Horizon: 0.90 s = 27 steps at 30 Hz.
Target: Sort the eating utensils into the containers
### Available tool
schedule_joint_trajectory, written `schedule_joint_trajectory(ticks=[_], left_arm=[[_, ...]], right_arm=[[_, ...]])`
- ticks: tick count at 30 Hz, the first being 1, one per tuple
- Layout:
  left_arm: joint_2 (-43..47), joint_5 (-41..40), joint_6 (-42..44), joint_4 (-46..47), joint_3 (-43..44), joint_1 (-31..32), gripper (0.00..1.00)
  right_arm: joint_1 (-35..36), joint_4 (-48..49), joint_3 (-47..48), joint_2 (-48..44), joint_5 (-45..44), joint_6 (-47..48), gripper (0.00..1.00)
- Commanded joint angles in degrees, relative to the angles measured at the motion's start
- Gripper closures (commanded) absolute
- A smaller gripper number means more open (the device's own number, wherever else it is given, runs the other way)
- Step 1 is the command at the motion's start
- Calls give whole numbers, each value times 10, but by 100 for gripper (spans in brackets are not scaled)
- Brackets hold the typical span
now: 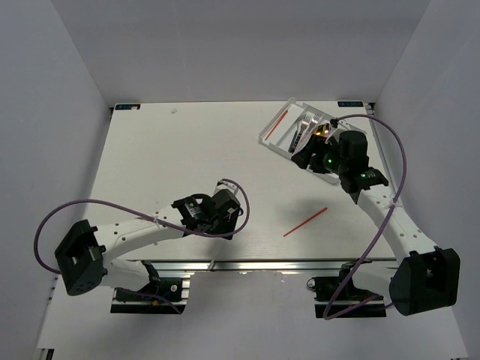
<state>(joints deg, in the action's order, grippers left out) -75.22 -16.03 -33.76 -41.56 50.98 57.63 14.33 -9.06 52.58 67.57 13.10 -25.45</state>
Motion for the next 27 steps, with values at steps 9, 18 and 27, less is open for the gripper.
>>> schedule_joint_trajectory(ticks=[9, 18, 27], left_arm=[[-1, -22, -47, -14, -47, 35, 36], [-43, -11, -68, -4, -50, 53, 39], [-65, 22, -74, 26, -75, 55, 50]], right_arm=[[2, 10, -26, -18, 22, 12, 32], [3, 16, -31, -14, 26, 12, 32], [4, 26, -37, -7, 32, 12, 33]])
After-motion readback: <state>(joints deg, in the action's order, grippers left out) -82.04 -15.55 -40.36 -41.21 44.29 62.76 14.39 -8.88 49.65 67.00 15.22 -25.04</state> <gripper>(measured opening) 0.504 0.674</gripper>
